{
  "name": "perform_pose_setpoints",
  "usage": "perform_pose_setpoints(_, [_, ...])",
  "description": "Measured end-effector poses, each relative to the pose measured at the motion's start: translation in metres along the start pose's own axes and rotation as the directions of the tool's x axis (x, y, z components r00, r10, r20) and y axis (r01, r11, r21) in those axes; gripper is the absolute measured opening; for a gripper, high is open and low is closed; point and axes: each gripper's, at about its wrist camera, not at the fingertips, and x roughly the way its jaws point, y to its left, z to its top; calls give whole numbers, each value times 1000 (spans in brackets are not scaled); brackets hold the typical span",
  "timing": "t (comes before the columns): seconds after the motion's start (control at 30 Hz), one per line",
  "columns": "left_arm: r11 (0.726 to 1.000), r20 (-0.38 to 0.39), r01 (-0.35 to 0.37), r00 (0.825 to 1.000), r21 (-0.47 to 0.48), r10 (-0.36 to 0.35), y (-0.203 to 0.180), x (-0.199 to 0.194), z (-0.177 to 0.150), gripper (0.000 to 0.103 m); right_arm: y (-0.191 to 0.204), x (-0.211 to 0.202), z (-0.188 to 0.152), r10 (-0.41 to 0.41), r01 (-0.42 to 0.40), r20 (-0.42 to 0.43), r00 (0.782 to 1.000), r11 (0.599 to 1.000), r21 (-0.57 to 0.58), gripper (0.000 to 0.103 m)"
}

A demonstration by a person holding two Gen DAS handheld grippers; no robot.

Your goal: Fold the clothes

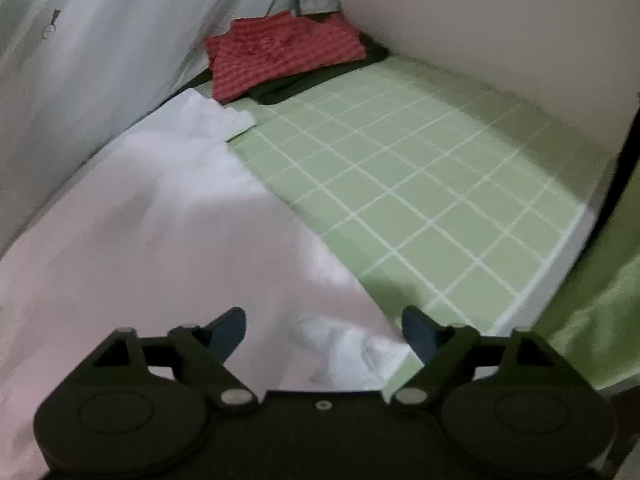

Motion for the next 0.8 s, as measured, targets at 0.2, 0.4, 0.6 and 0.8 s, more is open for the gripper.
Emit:
perform_pose_setpoints(0.2, [999,0,-7,1000,-35,7,4,-3,-5,103,-12,-4,-7,-15,15,-26,1000,1000,27,90])
perform_pose_setpoints(0.4, [996,-10,-22,1000,-85,22,14,-6,-11,103,-8,3,-15,69,-65,-85,994,997,45,93])
perform_pose_setpoints(0.6, [992,-21,-38,999,-118,35,29,-7,-18,103,7,2,-23,130,-130,-103,986,991,6,100])
perform_pose_setpoints(0.8, [980,-35,-61,998,-189,56,63,2,-9,103,30,3,-31,56,-60,-102,993,998,-32,103])
